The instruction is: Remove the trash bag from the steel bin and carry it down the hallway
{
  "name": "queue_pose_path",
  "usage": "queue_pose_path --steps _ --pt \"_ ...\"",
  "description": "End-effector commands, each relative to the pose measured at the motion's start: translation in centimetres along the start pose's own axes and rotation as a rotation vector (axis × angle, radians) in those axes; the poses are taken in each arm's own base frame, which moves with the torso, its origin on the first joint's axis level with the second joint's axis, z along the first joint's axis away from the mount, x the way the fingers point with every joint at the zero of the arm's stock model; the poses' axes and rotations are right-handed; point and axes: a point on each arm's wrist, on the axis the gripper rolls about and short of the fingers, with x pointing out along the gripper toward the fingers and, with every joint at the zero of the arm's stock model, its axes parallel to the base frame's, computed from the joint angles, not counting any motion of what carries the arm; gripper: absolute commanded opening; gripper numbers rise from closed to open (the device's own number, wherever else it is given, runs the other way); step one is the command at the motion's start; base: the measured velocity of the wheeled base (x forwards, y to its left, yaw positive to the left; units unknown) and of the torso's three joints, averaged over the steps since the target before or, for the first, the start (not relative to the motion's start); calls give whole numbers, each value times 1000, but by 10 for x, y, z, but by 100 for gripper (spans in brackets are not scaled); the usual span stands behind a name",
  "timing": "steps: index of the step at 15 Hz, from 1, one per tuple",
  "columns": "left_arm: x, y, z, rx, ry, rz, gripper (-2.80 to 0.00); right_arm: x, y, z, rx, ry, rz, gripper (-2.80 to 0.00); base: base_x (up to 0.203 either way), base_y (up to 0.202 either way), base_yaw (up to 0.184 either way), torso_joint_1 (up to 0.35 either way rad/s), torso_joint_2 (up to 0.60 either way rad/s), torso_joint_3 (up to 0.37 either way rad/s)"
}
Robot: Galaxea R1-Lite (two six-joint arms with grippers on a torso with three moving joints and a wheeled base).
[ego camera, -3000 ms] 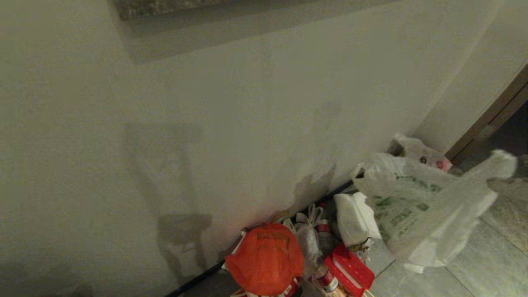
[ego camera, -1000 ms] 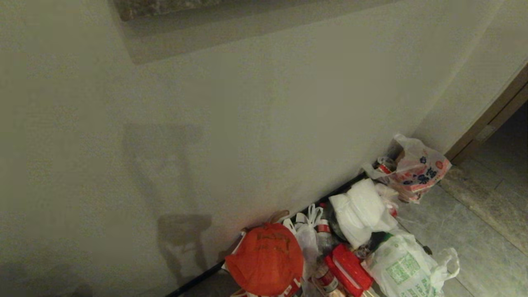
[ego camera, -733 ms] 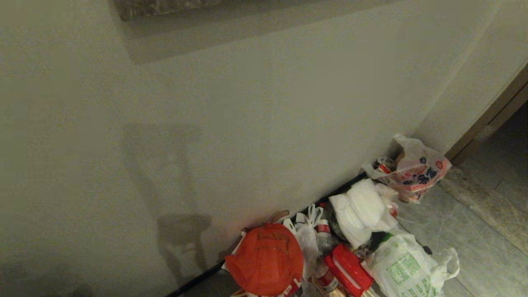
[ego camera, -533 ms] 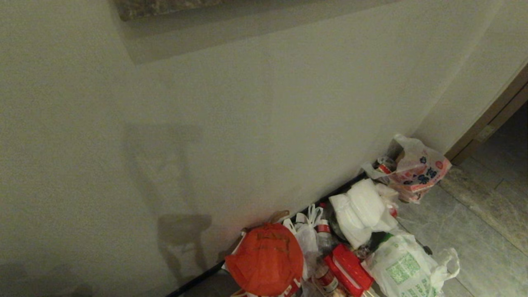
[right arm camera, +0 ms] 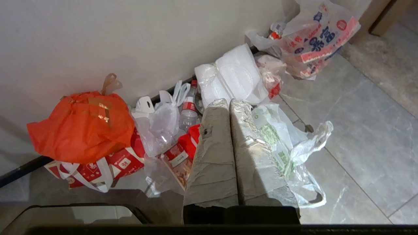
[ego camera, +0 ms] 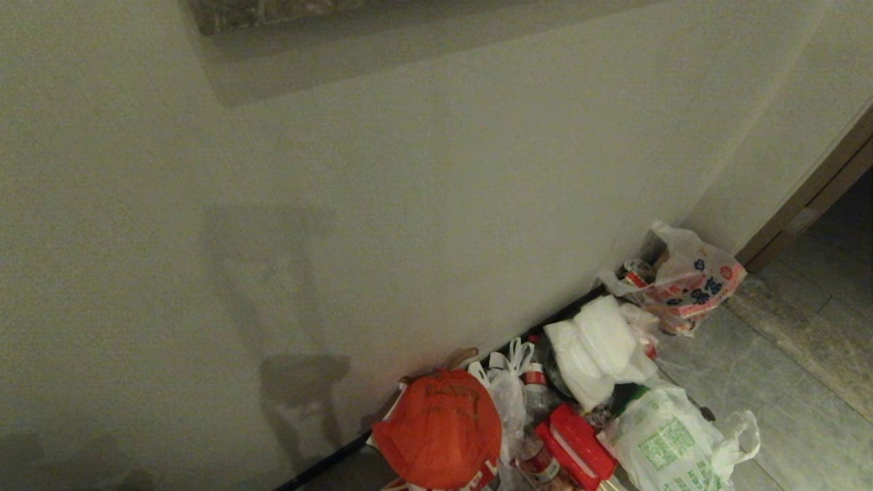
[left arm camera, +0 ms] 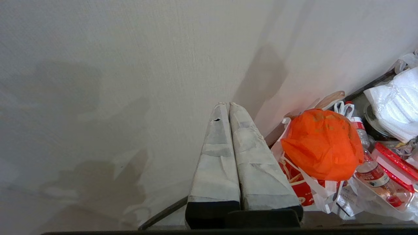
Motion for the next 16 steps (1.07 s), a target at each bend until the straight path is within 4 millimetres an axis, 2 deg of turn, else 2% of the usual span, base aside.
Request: queue_pose_path --steps 1,16 --pt "0 0 0 -1 0 1 -280 -1 0 -1 0 -10 0 -280 0 0 0 0 2 31" --pt "0 0 0 -15 2 2 -280 -1 0 -1 0 -10 0 -280 0 0 0 2 -1 188"
